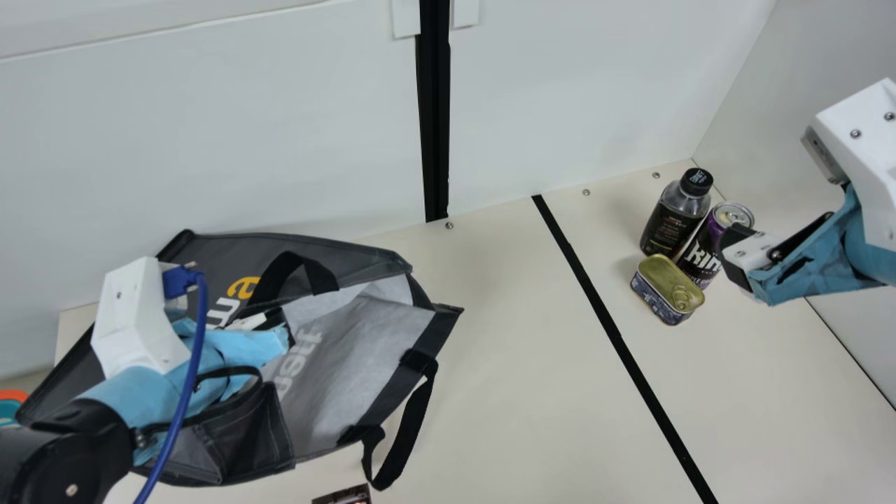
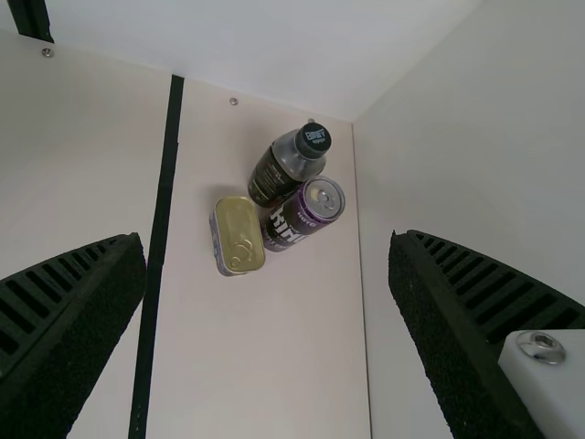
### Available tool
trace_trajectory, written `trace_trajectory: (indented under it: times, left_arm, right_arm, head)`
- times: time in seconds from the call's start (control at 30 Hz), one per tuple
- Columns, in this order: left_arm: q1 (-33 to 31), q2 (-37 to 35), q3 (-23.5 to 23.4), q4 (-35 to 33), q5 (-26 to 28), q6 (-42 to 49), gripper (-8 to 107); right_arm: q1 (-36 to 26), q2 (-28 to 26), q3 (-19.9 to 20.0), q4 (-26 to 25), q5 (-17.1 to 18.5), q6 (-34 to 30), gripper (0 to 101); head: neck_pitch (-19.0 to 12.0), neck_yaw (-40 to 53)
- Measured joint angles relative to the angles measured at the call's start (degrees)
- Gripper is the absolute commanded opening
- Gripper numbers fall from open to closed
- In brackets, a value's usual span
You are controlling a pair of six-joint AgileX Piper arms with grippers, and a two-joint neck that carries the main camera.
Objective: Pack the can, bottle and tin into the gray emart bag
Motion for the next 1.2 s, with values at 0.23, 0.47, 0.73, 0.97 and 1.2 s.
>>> trace_trajectory:
  times: [0.23, 0.47, 0.73, 0.97, 1.2]
  left_arm:
    - [0.0, 0.0, 0.0, 0.0, 0.0, 0.0, 10]
    - [0.0, 0.0, 0.0, 0.0, 0.0, 0.0, 10]
    - [0.0, 0.0, 0.0, 0.0, 0.0, 0.0, 10]
    - [0.0, 0.0, 0.0, 0.0, 0.0, 0.0, 10]
    - [0.0, 0.0, 0.0, 0.0, 0.0, 0.0, 10]
  right_arm:
    - [0.0, 0.0, 0.0, 0.0, 0.0, 0.0, 91]
    - [0.0, 0.0, 0.0, 0.0, 0.0, 0.0, 91]
    - [1.0, 0.2, -0.1, -0.8, -0.1, 0.7, 91]
    - [1.8, 1.7, -1.0, -3.0, -0.6, 2.2, 91]
    - [1.3, 4.0, -2.4, -4.6, -0.7, 2.7, 91]
  head:
    - [0.0, 0.0]
    - [0.0, -0.1]
    - [0.0, -0.1]
    - [0.0, -0.1]
    - [0.0, -0.1]
